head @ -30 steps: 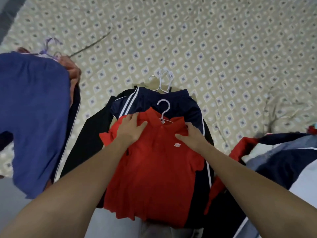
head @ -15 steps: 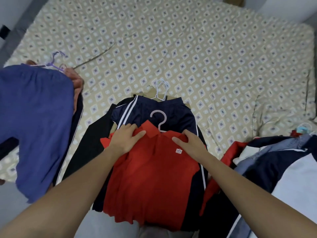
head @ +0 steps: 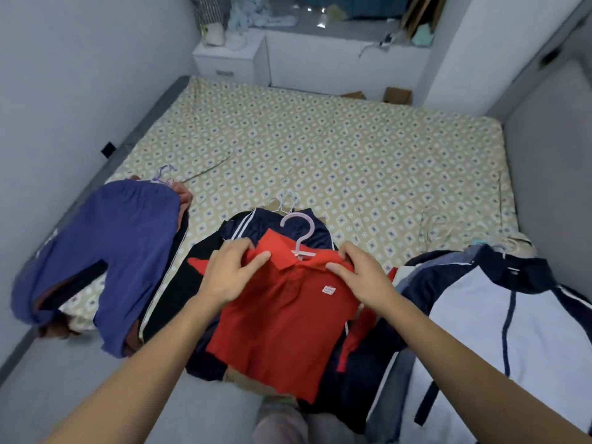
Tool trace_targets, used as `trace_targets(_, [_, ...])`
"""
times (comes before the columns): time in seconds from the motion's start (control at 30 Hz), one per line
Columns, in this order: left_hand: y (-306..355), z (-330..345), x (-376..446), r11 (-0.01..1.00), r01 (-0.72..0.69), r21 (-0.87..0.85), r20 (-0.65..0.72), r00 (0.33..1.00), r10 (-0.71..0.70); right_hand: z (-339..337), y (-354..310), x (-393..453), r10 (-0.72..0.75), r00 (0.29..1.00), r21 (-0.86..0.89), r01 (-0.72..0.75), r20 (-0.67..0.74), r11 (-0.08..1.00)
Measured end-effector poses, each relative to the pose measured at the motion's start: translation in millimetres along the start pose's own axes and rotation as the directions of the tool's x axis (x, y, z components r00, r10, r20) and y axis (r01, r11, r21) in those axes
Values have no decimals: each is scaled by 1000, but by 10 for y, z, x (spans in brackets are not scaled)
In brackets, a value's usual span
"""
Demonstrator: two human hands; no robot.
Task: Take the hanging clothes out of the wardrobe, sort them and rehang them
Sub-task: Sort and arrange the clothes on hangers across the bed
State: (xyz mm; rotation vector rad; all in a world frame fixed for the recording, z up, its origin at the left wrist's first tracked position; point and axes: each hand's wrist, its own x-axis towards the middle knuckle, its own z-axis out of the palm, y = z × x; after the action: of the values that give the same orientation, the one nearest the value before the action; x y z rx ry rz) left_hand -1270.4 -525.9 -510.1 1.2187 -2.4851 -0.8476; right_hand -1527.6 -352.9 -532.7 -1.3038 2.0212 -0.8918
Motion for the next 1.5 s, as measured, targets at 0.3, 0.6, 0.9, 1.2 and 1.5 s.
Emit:
trace_targets(0.3, [1575, -95, -1335, 975, -209, 72, -117, 969, 216, -1257, -232, -1809, -47, 984, -55, 38, -173, 998])
trace_targets(0.6, [2577, 169, -1844, 920, -377, 111, -30, 924, 382, -1950, -237, -3203, 57, 899, -74, -99, -433, 992])
trace_targets(0.9, [3090, 576, -2496, 851, -522, 59, 139, 849, 511, -2002, -155, -4610, 199, 779, -88, -309, -595, 947])
trace_targets(1.2, [3439, 984, -2544, 805, -594, 0, 167, 793, 585, -2251, 37, -5010, 241, 701, -59, -375, -671, 925])
trace_targets(1.5, [3637, 1815, -1651, 835, -551, -12, 281, 799, 531, -2740, 1006, -4213, 295, 731, -67, -421, -615, 904])
